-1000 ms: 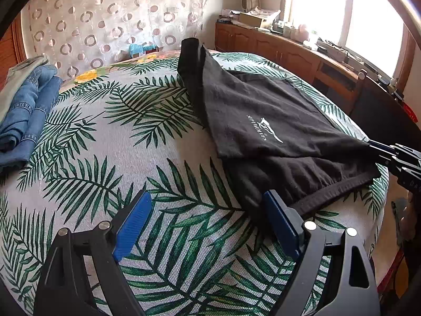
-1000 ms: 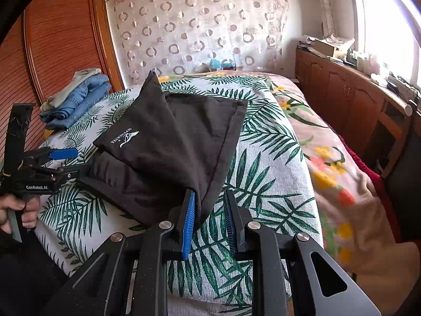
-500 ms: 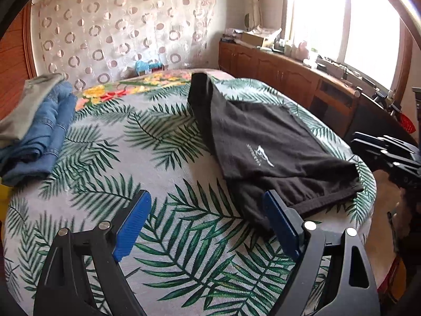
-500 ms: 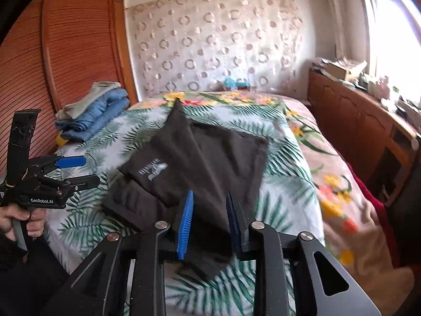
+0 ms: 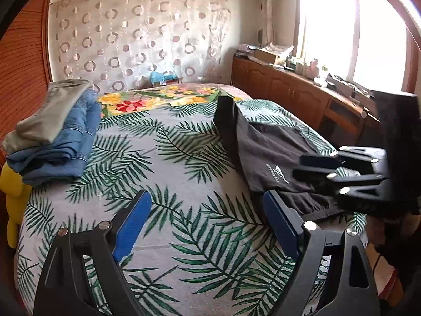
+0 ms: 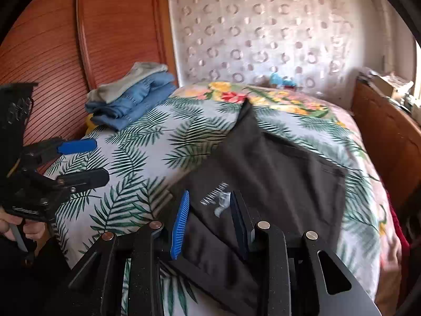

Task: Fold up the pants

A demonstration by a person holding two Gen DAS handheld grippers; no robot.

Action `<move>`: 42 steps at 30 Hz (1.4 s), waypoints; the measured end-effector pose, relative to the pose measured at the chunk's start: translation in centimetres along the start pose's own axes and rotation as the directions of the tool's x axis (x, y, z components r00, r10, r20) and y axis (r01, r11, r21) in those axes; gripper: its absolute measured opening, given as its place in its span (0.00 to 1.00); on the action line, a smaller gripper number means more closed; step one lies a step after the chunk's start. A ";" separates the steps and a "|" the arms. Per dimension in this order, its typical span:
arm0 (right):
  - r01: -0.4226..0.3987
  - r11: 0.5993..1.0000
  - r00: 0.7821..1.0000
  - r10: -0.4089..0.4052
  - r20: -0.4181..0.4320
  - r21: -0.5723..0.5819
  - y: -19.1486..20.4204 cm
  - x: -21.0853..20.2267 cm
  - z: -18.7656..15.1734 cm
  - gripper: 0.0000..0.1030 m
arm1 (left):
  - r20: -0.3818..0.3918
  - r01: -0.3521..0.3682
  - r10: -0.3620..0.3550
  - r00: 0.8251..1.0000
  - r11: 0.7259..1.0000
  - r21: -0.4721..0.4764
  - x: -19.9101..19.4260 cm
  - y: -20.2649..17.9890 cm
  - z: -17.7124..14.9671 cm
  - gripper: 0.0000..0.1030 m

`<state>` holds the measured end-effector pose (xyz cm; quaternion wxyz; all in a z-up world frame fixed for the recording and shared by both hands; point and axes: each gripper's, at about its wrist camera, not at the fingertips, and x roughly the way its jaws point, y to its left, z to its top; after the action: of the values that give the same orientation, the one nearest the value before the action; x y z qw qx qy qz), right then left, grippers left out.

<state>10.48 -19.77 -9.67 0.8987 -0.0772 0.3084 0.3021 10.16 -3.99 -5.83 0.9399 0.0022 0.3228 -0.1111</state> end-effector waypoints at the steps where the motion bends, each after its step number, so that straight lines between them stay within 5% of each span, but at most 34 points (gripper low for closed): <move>1: -0.011 1.000 1.000 0.011 -0.012 -0.006 0.1 0.7 0.4 0.33 | 0.004 0.000 0.000 1.000 1.000 -0.003 -0.2 0.1 0.1 0.85; 5: -0.068 0.997 0.995 0.064 -0.076 -0.047 0.6 3.5 1.0 0.32 | 0.019 -0.002 0.002 1.000 1.000 -0.007 -0.7 0.6 0.1 0.85; 21: 0.003 0.989 0.983 -0.029 -0.180 -0.145 2.7 9.3 2.4 0.32 | 0.011 0.000 0.000 1.000 1.000 -0.021 -0.5 1.0 -0.4 0.85; 23: 0.005 0.993 0.985 -0.025 -0.169 -0.121 2.4 9.0 2.7 0.18 | 0.008 0.001 -0.001 1.000 1.000 -0.020 -0.4 1.0 -0.5 0.85; 28: -0.014 0.998 0.991 0.005 -0.133 -0.066 1.4 8.0 2.9 0.05 | 0.000 0.008 -0.008 1.000 1.000 -0.017 -0.2 0.8 -0.7 0.85; 33: -0.018 0.999 0.995 0.015 -0.101 -0.031 0.7 7.4 2.8 0.03 | -0.009 0.015 -0.015 1.000 1.000 -0.003 0.1 0.1 -0.8 0.85; 42: 0.084 0.995 0.996 -0.086 -0.033 -0.063 -0.5 5.4 3.8 0.02 | -0.031 0.032 -0.032 0.999 0.999 0.009 0.9 -0.7 -1.1 0.85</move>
<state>16.09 -16.24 -9.90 0.9023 -0.1231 0.3115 0.2715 10.02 -4.74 -7.18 0.9329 0.0032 0.3368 -0.1276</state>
